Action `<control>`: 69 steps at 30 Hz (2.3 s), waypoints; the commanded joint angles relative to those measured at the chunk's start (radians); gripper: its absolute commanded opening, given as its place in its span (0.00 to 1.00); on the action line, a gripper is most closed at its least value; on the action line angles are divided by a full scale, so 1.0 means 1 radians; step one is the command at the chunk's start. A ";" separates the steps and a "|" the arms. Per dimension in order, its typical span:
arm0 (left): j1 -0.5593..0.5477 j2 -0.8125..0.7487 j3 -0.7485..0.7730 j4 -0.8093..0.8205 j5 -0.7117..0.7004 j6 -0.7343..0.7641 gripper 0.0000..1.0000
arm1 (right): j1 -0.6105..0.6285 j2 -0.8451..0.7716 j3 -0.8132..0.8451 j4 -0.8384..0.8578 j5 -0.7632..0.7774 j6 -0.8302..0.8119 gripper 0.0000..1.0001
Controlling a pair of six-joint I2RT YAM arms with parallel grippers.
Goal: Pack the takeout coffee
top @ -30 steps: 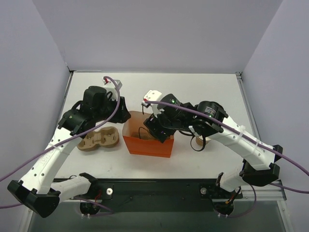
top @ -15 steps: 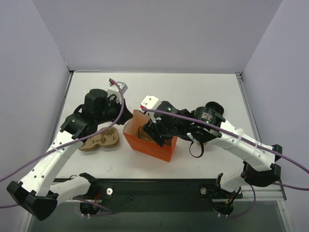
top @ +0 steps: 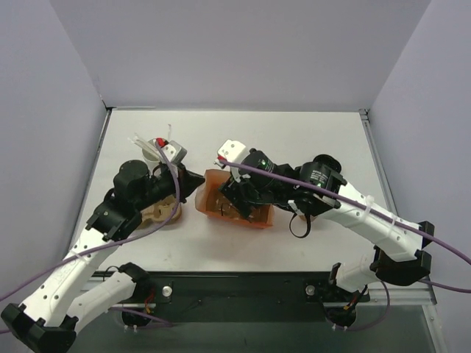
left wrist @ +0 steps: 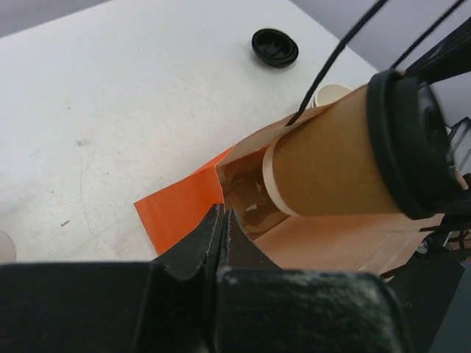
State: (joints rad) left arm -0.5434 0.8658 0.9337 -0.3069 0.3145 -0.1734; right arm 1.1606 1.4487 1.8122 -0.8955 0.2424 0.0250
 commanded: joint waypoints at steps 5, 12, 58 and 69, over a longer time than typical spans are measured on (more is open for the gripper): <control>-0.013 -0.172 -0.142 0.193 0.012 -0.086 0.00 | 0.066 -0.097 -0.254 0.087 0.075 -0.094 0.43; -0.018 -0.289 -0.280 0.247 0.074 -0.147 0.00 | 0.223 -0.108 -0.422 0.188 0.265 -0.201 0.42; -0.020 -0.573 -0.411 0.144 0.130 -0.253 0.00 | 0.245 -0.082 -0.616 0.250 0.275 -0.563 0.38; -0.020 -0.584 -0.408 0.151 0.176 -0.273 0.00 | 0.206 -0.025 -0.545 0.253 0.275 -0.617 0.38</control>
State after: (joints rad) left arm -0.5613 0.2943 0.5144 -0.2108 0.4583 -0.4427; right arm 1.3766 1.3949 1.2034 -0.6167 0.4690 -0.5220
